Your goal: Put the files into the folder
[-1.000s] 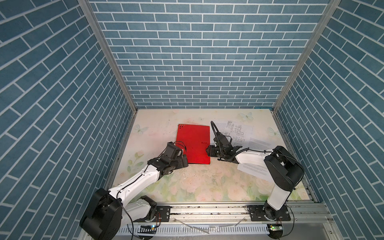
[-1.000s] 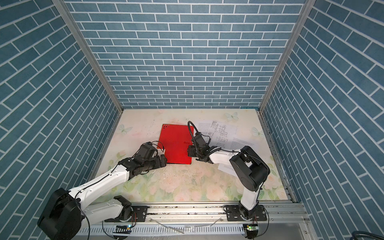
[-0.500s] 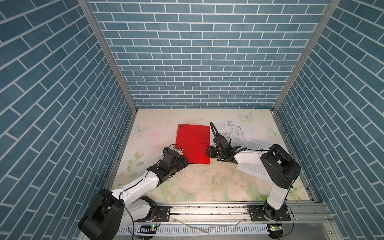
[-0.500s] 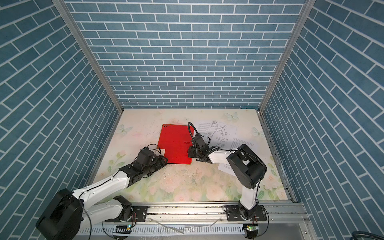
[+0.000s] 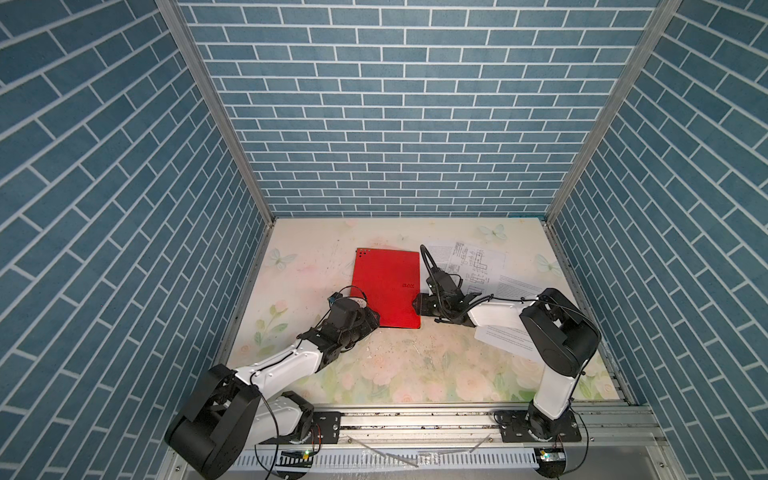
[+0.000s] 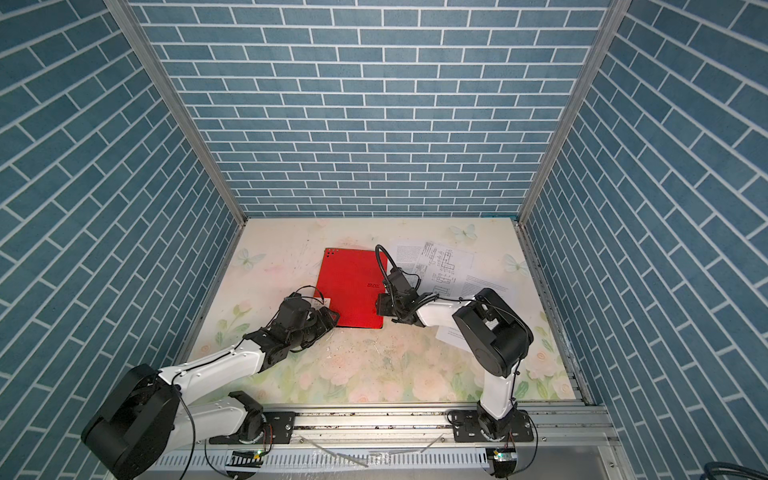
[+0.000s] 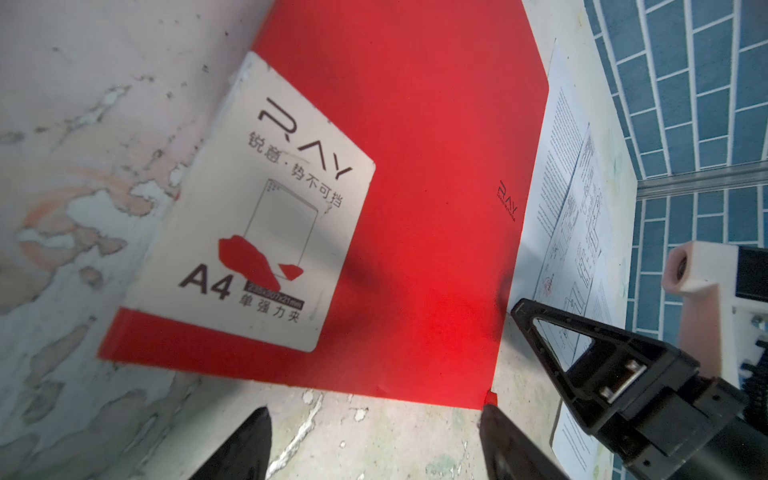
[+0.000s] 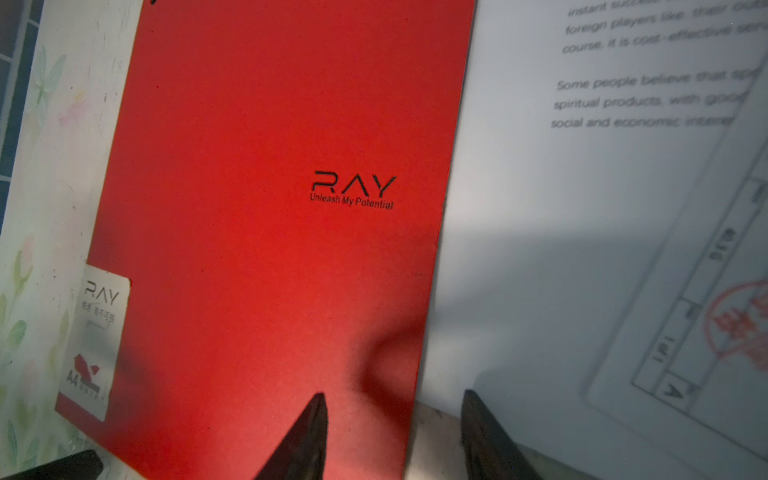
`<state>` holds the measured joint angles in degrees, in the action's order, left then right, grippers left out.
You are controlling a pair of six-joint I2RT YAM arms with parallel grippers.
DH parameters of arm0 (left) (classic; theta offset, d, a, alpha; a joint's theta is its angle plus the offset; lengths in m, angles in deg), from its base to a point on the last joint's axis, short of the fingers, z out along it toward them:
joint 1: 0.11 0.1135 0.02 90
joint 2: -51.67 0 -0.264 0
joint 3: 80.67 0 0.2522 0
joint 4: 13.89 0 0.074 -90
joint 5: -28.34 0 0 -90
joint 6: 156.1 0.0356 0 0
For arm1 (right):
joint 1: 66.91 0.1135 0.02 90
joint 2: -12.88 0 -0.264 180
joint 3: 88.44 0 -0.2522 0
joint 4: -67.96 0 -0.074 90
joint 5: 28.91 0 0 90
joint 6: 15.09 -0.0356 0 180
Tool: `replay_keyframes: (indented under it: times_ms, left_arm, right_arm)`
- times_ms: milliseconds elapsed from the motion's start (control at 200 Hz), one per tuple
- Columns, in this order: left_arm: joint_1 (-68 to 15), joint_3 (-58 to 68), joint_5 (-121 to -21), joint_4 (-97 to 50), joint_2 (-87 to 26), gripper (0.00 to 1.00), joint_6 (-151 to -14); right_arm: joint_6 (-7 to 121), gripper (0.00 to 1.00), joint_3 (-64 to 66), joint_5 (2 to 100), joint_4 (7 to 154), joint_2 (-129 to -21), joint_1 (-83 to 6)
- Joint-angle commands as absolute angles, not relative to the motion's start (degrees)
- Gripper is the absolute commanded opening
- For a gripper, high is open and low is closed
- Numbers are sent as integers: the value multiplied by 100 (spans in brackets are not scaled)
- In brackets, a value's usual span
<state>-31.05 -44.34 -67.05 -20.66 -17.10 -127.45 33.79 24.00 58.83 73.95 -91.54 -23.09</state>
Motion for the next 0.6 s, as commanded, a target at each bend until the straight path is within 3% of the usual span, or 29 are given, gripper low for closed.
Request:
replay_keyframes:
  times_ms: [0, 595]
  left_arm:
    - [-3135, -4606, -6656, -1757, -1834, 77, -12891]
    - [-3131, -5043, -6500, -790, -2004, 69, -13423]
  right_arm:
    - [3281, 52, 2490, 5914, 7418, -9276, -2331]
    - [3273, 49, 2642, 6024, 7719, -9364, -2331]
